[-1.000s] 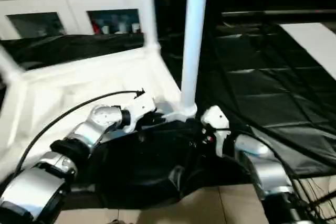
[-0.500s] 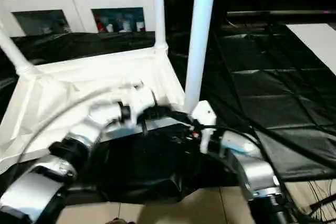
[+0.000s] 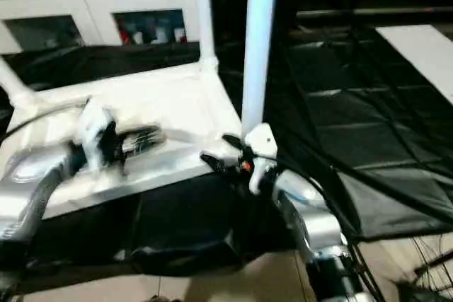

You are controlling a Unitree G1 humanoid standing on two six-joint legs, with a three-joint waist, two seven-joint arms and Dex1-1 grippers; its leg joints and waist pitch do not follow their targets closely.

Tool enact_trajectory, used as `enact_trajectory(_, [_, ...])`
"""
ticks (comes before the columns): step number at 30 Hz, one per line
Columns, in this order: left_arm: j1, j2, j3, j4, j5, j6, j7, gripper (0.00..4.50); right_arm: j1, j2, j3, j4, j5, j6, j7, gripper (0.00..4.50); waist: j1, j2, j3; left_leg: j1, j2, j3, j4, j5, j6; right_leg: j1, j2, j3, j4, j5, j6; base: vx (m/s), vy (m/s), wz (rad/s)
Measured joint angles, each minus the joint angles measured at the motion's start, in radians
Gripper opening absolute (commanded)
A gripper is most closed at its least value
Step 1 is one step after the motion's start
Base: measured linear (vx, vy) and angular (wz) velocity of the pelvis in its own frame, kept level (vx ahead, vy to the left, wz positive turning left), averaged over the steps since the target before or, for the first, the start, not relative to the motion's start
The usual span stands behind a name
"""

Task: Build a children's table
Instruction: Rotate table base

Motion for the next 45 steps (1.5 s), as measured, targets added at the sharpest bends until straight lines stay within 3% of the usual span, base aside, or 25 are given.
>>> enact_trajectory(3, [0.090, 0.038, -0.049, -0.092, 0.006, 0.069, -0.021, 1.42, -0.020, 0.033, 0.000, 0.043, -0.002, -0.006, -0.034, 3.32, -0.003, -0.001, 0.000, 0.001, -0.001, 0.000, 0.000, 0.000, 0.000, 0.001, 0.000, 0.002, 0.000, -0.001, 0.001, 0.000, 0.000, 0.00])
enact_trajectory(6, [0.125, 0.037, -0.087, -0.080, 0.086, 0.071, 0.014, 1.42, -0.055, 0.062, -0.002, 0.099, -0.030, -0.021, -0.089, 3.32, -0.003, -0.003, 0.001, 0.002, -0.001, 0.000, 0.000, 0.001, -0.001, 0.001, 0.001, 0.003, 0.001, -0.001, 0.003, 0.000, 0.000, 0.00])
enact_trajectory(11, [0.165, 0.085, -0.123, -0.079, 0.150, 0.110, 0.094, 1.42, -0.125, 0.088, -0.017, 0.203, -0.074, -0.064, -0.210, 3.32, -0.006, -0.004, 0.001, 0.003, -0.001, 0.000, 0.000, 0.002, -0.003, 0.001, 0.001, 0.004, 0.002, -0.001, 0.002, 0.000, 0.000, 0.00])
enact_trajectory(17, [0.199, 0.025, -0.109, -0.004, 0.228, 0.091, 0.239, 1.42, -0.154, 0.088, -0.056, 0.260, -0.084, -0.093, -0.272, 3.32, 0.000, -0.008, 0.000, 0.002, -0.002, 0.000, 0.000, 0.002, -0.003, 0.002, 0.001, 0.004, 0.002, -0.001, 0.002, 0.000, 0.000, 0.00])
enact_trajectory(24, [0.205, 0.018, -0.109, 0.004, 0.226, 0.059, 0.274, 1.42, -0.206, 0.057, -0.085, 0.371, -0.105, -0.134, -0.327, 3.32, 0.002, -0.013, 0.000, 0.002, -0.001, 0.000, 0.001, 0.002, -0.003, 0.002, 0.001, 0.004, 0.002, -0.001, 0.002, 0.000, 0.000, 0.00])
enact_trajectory(30, [0.205, -0.009, -0.114, 0.004, 0.224, 0.022, 0.275, 1.42, -0.270, -0.040, -0.132, 0.491, -0.114, -0.161, -0.344, 3.32, 0.024, -0.013, 0.000, -0.001, -0.001, 0.000, 0.005, 0.002, -0.002, 0.005, 0.001, 0.004, 0.002, -0.001, 0.002, 0.000, 0.000, 0.00])
enact_trajectory(36, [0.205, -0.011, -0.116, 0.005, 0.222, 0.009, 0.287, 1.42, -0.349, -0.183, -0.179, 0.659, -0.118, -0.212, -0.356, 3.32, 0.034, -0.012, 0.000, -0.009, -0.001, 0.000, 0.015, 0.002, 0.001, 0.004, -0.001, 0.005, 0.006, -0.001, 0.002, 0.000, 0.000, 0.00])
enact_trajectory(41, [0.199, -0.023, -0.123, -0.008, 0.222, -0.010, 0.289, 1.42, -0.385, -0.246, -0.195, 0.756, -0.141, -0.261, -0.355, 3.32, 0.020, -0.012, 0.000, -0.010, 0.000, 0.000, 0.019, 0.002, 0.002, 0.003, -0.001, 0.006, 0.011, -0.001, 0.002, 0.000, 0.000, 0.00])
enact_trajectory(45, [0.216, -0.018, -0.113, 0.000, 0.223, -0.011, 0.300, 1.42, -0.424, -0.314, -0.197, 0.836, -0.154, -0.294, -0.354, 3.32, 0.018, -0.013, 0.001, -0.010, 0.000, -0.001, 0.022, 0.002, 0.002, 0.001, -0.001, 0.006, 0.016, -0.002, 0.004, 0.000, 0.000, 0.00])
